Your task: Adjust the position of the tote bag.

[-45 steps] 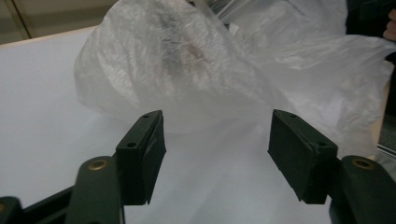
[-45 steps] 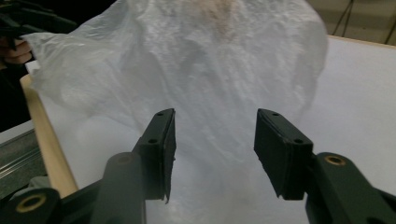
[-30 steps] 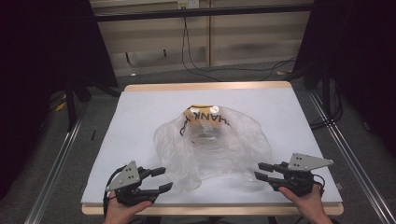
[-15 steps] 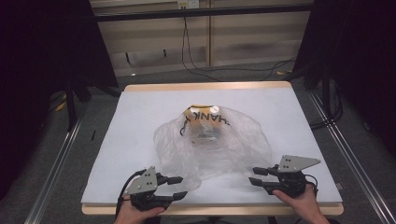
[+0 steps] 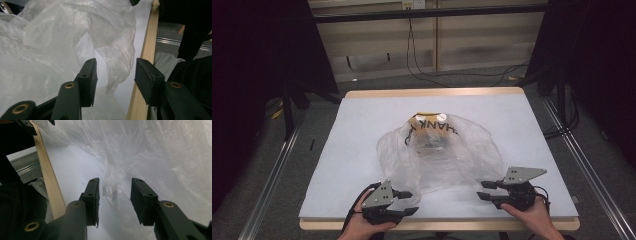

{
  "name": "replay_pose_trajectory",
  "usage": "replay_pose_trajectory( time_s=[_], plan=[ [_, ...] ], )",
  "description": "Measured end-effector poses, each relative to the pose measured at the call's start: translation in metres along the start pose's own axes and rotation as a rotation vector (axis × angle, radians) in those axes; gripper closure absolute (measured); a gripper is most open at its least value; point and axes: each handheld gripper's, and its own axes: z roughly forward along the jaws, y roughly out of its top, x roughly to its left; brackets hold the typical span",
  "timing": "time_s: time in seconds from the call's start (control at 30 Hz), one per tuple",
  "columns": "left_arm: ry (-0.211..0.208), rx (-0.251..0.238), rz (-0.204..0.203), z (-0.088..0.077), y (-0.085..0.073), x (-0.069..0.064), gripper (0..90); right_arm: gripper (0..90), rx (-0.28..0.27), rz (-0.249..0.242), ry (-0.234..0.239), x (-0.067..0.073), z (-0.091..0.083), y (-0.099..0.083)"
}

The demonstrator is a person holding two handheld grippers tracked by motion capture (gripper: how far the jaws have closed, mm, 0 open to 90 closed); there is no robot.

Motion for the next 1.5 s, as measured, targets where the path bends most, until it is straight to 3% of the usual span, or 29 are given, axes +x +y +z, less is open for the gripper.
replay_pose_trajectory(
  time_s=[0.07, 0.23, 0.33, 0.37, 0.53, 0.8, 0.93, 1.07, 1.1, 1.3, 1.43, 1.5],
  plan=[
    [0.001, 0.026, 0.005, 0.001, 0.000, 0.000, 58.0, 63.4, 0.012, -0.005, 0.007, 0.000, 0.001, 0.000],
    [-0.004, 0.043, 0.019, 0.001, -0.002, 0.002, 77.3, 75.6, 0.026, -0.013, 0.023, 0.001, 0.005, -0.001],
    [-0.012, 0.036, 0.020, 0.001, -0.002, 0.003, 84.7, 80.4, 0.025, -0.006, 0.030, 0.000, 0.006, -0.001],
    [-0.024, 0.026, 0.003, 0.000, -0.002, 0.003, 86.5, 83.2, 0.024, -0.001, 0.039, 0.000, 0.007, -0.001],
    [-0.019, 0.028, 0.006, -0.002, -0.001, 0.003, 87.4, 88.4, 0.007, -0.002, 0.042, 0.000, 0.005, 0.000],
    [-0.039, -0.021, 0.002, -0.008, 0.001, 0.003, 88.5, 89.4, -0.023, -0.006, 0.050, 0.001, 0.001, 0.003],
    [-0.043, -0.046, -0.012, -0.012, 0.001, 0.003, 88.5, 89.8, -0.083, -0.009, 0.038, 0.004, -0.010, 0.007],
    [-0.024, -0.068, -0.019, -0.020, 0.001, 0.005, 88.5, 90.0, -0.091, 0.005, 0.048, 0.003, -0.012, 0.005],
    [-0.017, -0.097, -0.026, -0.025, 0.001, 0.006, 88.5, 90.0, -0.109, 0.012, 0.055, 0.002, -0.014, 0.007],
    [0.010, -0.135, -0.043, -0.038, 0.001, 0.007, 88.6, 90.0, -0.153, 0.010, 0.057, 0.002, -0.019, 0.011],
    [0.024, -0.171, -0.045, -0.045, 0.003, 0.007, 88.8, 90.0, -0.188, 0.008, 0.062, 0.001, -0.025, 0.017],
    [0.034, -0.179, -0.028, -0.049, 0.007, 0.006, 88.9, 90.0, -0.206, 0.007, 0.066, 0.002, -0.027, 0.020]
  ],
)
